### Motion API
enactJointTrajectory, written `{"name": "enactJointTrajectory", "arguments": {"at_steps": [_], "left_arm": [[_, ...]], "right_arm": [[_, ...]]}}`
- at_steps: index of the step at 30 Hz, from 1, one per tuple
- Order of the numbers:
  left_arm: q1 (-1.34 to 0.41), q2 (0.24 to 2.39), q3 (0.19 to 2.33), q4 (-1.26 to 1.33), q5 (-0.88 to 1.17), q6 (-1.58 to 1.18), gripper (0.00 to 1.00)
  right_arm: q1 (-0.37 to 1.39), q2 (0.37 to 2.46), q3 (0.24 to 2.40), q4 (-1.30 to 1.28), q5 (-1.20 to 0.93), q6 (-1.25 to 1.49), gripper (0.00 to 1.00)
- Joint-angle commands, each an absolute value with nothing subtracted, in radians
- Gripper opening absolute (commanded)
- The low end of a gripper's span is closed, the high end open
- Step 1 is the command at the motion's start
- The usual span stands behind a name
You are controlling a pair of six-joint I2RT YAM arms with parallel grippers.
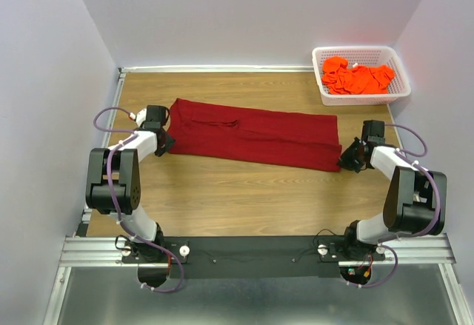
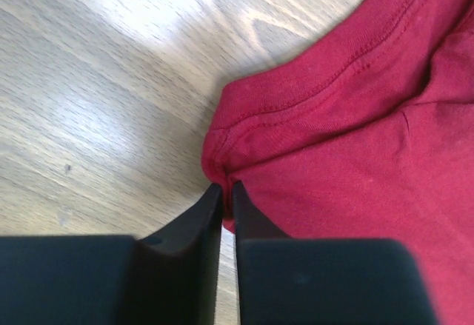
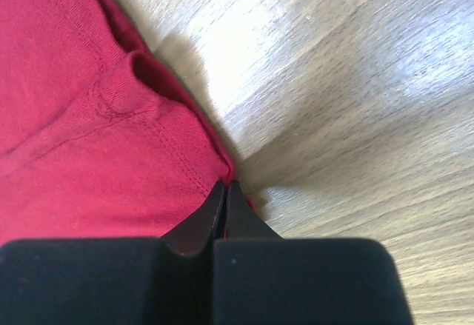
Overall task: Fold and stack the t-shirts
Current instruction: Fold the tshirt
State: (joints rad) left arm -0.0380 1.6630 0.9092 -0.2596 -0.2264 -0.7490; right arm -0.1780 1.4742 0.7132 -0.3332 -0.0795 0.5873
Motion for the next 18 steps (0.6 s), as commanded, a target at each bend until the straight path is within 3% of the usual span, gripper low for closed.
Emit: {"name": "enactJointTrajectory", "arguments": {"at_steps": [1, 4, 10, 16, 18], "left_arm": [[0.027, 1.657, 0.914, -0.294, -0.207, -0.735, 0.10], [0.092, 1.628, 0.901, -0.313, -0.177, -0.721, 0.02], [0.123, 1.582, 0.813, -0.345, -0.132, -0.727, 0.02], [0.144, 1.485, 0.684, -0.342, -0.109, -0.796, 0.10], [0.149, 1.424, 0.666, -0.356, -0.124, -0.811, 0.20]], "right_arm": [[-0.199, 1.490, 0.673, -0.368, -0.069, 0.586, 0.01], [-0.207, 1.482, 0.678, -0.380, -0.063, 0.580, 0.01], [-0.209, 1.465, 0.676, -0.414, -0.080, 0.566, 0.01], [-0.207, 1.445, 0.689, -0.463, -0.107, 0.532, 0.01], [-0.207, 1.424, 0.710, -0.500, -0.107, 0.519, 0.09]]}}
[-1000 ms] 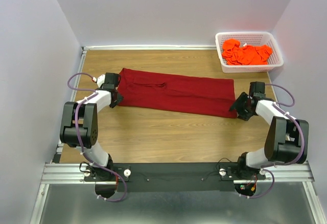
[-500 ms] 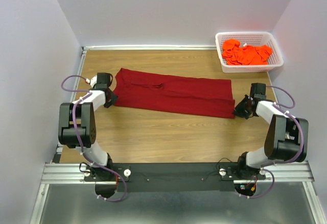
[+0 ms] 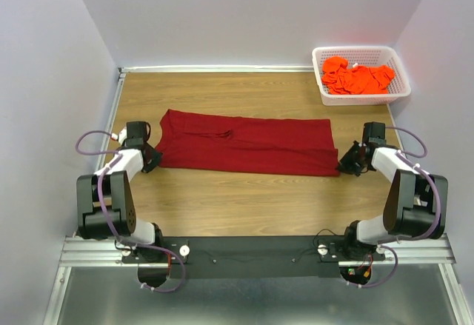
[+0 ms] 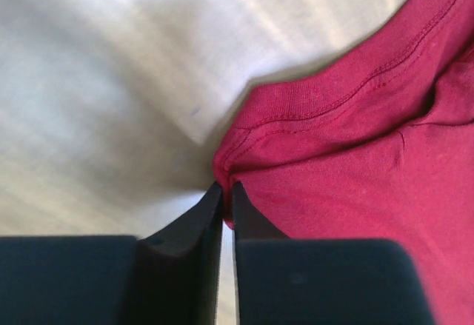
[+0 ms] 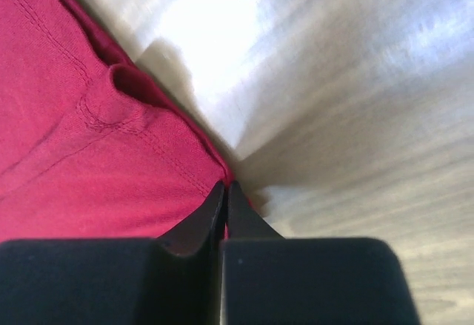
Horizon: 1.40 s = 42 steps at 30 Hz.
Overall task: Fold and stack the t-shirts
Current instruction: Fold the tshirt
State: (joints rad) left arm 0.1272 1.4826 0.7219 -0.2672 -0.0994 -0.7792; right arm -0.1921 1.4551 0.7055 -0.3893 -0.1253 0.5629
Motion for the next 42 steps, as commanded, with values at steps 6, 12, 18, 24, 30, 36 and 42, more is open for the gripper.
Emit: {"name": "enactJointTrajectory", "arguments": {"at_steps": [6, 12, 18, 24, 30, 36, 42], "left_arm": [[0.147, 1.252, 0.692, -0.414, -0.153, -0.839, 0.63], [0.137, 1.183, 0.791, -0.474, -0.166, -0.781, 0.65], [0.081, 1.250, 0.842, -0.408, -0.112, -0.772, 0.48], [0.063, 1.377, 0.779, -0.246, -0.061, -0.811, 0.34], [0.066, 1.555, 0.772, -0.247, -0.144, -0.828, 0.30], [0.086, 1.623, 0.778, -0.305, -0.175, -0.836, 0.33], [0.083, 1.488, 0.822, -0.360, -0.202, -0.821, 0.52]], "right_arm": [[-0.199, 1.330, 0.797, -0.563, -0.136, 0.494, 0.54], [-0.059, 1.342, 0.923, -0.543, -0.193, 0.491, 0.60], [-0.002, 1.477, 0.924, -0.371, -0.350, 0.557, 0.60], [-0.002, 1.617, 0.902, -0.299, -0.312, 0.554, 0.59], [-0.018, 1.638, 0.839, -0.284, -0.223, 0.552, 0.58], [-0.052, 1.571, 0.749, -0.324, -0.140, 0.586, 0.59], [0.012, 1.445, 0.817, -0.443, -0.078, 0.522, 0.64]]}}
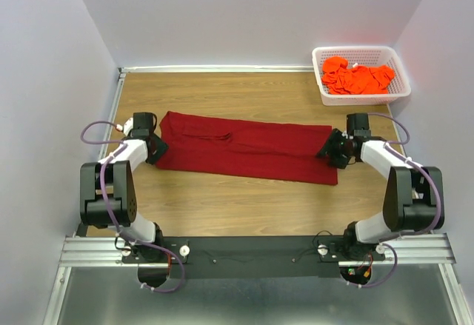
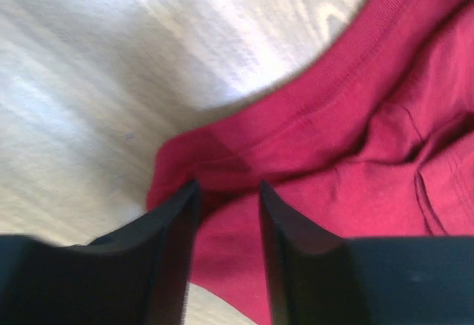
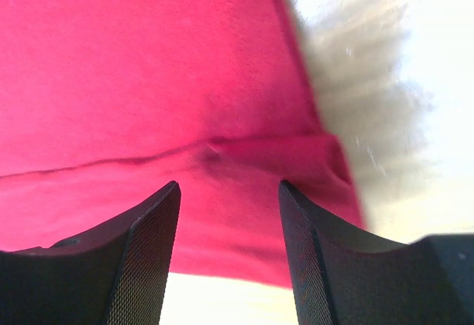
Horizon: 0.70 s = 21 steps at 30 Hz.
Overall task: Fold and stack the t-shirts
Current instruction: Fold the tshirt
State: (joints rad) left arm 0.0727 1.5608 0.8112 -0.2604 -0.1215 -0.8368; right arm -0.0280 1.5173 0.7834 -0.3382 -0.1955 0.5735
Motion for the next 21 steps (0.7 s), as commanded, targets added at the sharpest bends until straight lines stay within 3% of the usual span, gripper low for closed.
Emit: {"name": "enactJointTrajectory", "arguments": {"at_steps": [1, 9, 21], "left_arm": [[0.077, 1.465, 0.833, -0.367, -0.209, -0.821, 0.54], [-0.152, 1.407, 1.043, -0.497, -0.337, -0.871, 0.61], [-0.279, 1.679, 1.117, -0.440, -0.299, -0.920, 0.57]], "right_arm": [[0.052, 1.416, 0.856, -0.462, -0.077, 0.515, 0.64], [0.221, 1.457, 1.040, -0.479, -0.049, 0.376, 0.64], [0.373, 1.746, 1.183, -0.488, 0.040, 0.281, 0.64]]}}
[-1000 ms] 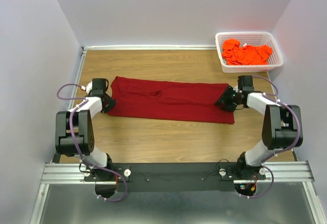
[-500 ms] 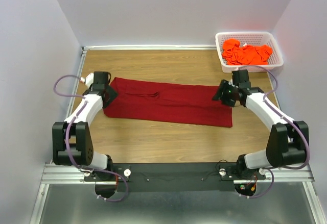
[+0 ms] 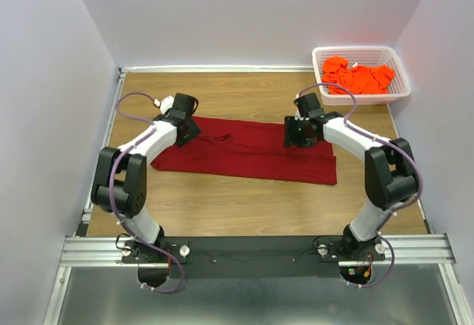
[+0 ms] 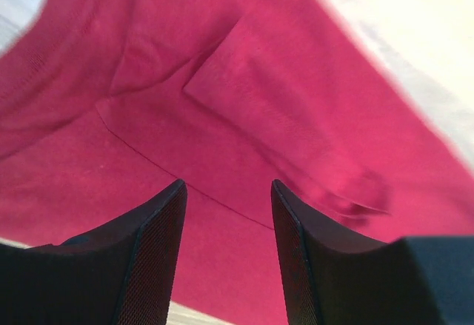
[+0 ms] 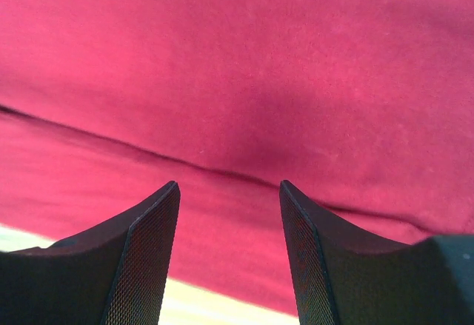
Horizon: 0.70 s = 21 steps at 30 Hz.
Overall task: Fold and stack the t-shirts
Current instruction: Fold the tshirt
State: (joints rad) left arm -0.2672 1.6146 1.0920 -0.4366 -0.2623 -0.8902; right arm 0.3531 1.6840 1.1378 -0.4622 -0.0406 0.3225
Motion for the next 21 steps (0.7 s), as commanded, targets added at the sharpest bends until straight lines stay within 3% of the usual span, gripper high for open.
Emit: {"name": "enactJointTrajectory", "arguments": {"at_steps": [1, 16, 21], "left_arm": [[-0.279, 1.698, 1.124, -0.439, -0.302, -0.920, 0.57], [-0.279, 1.999, 1.288, -0.460, -0.341, -0.829, 0.56], [-0.279, 2.111, 1.466, -0.485, -0.330, -0.735, 0.55]], "right_arm": [[0.374, 1.758, 1.189, -0.488, 0.046, 0.279, 0.64], [0.443, 1.789, 0.973, -0.514, 0.065, 0.386, 0.64], [0.544, 1.733, 0.916, -0.577, -0.026, 0.491, 0.64]]}}
